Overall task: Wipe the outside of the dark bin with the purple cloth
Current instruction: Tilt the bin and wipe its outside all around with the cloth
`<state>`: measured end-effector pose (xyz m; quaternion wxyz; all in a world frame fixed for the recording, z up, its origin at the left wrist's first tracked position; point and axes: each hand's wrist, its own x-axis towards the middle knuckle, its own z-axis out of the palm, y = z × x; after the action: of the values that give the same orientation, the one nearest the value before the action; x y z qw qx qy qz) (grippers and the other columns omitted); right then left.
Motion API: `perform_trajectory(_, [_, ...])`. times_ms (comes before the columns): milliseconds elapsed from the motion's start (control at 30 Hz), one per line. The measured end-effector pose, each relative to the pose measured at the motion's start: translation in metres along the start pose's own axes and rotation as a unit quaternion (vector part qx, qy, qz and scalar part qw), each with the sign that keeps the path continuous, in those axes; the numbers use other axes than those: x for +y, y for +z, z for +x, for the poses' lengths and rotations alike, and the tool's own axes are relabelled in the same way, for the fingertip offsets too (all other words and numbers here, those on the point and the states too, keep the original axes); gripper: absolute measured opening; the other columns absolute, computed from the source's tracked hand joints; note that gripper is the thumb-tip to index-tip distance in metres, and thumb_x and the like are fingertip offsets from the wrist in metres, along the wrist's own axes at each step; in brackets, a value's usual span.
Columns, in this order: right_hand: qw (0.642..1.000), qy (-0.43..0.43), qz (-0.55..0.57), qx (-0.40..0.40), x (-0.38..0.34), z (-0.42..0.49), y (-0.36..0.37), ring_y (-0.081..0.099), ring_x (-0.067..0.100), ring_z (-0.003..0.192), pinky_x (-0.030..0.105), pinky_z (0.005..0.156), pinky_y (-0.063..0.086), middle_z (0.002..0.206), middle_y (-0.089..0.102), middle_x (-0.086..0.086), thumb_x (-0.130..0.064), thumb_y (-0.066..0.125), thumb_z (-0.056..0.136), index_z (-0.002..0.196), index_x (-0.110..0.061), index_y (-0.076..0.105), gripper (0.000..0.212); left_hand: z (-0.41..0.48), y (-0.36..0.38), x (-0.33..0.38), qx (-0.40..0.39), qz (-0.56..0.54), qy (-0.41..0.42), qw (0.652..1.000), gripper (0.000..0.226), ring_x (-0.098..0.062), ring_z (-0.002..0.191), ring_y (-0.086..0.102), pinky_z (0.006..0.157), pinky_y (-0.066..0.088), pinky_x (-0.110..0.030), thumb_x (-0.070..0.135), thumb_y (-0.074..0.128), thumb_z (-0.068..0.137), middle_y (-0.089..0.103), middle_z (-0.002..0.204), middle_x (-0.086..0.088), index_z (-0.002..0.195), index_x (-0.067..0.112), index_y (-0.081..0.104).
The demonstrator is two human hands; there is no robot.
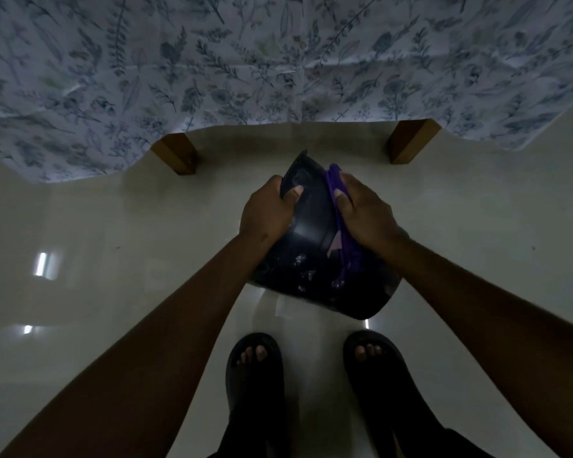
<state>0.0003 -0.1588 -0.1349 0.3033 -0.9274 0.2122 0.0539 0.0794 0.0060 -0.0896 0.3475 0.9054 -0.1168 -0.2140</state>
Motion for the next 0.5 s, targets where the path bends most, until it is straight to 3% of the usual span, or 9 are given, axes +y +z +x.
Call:
perform_trajectory(67, [1.000, 0.011, -0.008, 0.010, -0.002, -0.004, 0.002, 0.036, 0.025, 0.139, 0.041, 0.114, 0.029, 0.153, 0.037, 0.006, -0.039, 0.029, 0.101, 0.150, -0.019, 0.028, 0.053, 0.001, 0.002, -0.002, 0.006, 0.015, -0.010, 1.000, 0.033, -0.025, 0.087, 0.059, 0.070, 0.040, -0.028, 0.042, 0.047, 0.097, 0.065, 0.101, -0.008, 0.107, 0.012, 0.056])
perform_trajectory(233, [0.986, -0.112, -0.117, 0.026, -0.018, -0.067, 0.020, 0.006, 0.022, 0.149, 0.041, 0.118, 0.007, 0.161, 0.014, 0.001, -0.042, 0.024, 0.101, 0.152, -0.024, 0.012, 0.056, 0.004, 0.003, -0.007, -0.011, 0.033, -0.025, 0.999, 0.036, -0.022, 0.085, 0.058, 0.071, 0.041, -0.029, 0.044, 0.047, 0.096, 0.065, 0.104, -0.009, 0.108, 0.012, 0.056])
perform_trajectory(367, [0.992, -0.097, -0.079, 0.037, 0.000, -0.041, 0.006, 0.020, 0.021, 0.147, 0.043, 0.118, 0.020, 0.158, 0.025, 0.003, -0.042, 0.028, 0.101, 0.152, -0.022, 0.018, 0.055, -0.013, -0.012, -0.009, -0.064, -0.038, 0.024, 0.997, 0.030, -0.018, 0.090, 0.061, 0.069, 0.046, -0.025, 0.038, 0.048, 0.098, 0.062, 0.101, -0.001, 0.115, 0.014, 0.054])
perform_trajectory(500, [0.998, -0.038, -0.011, 0.041, 0.007, -0.003, -0.007, 0.037, 0.026, 0.139, 0.040, 0.112, 0.031, 0.152, 0.038, 0.008, -0.036, 0.035, 0.101, 0.149, -0.018, 0.030, 0.051, -0.038, -0.007, -0.030, -0.017, 0.008, 0.046, 0.999, 0.026, -0.020, 0.082, 0.063, 0.071, 0.053, -0.033, 0.038, 0.040, 0.101, 0.065, 0.094, -0.002, 0.106, 0.016, 0.053])
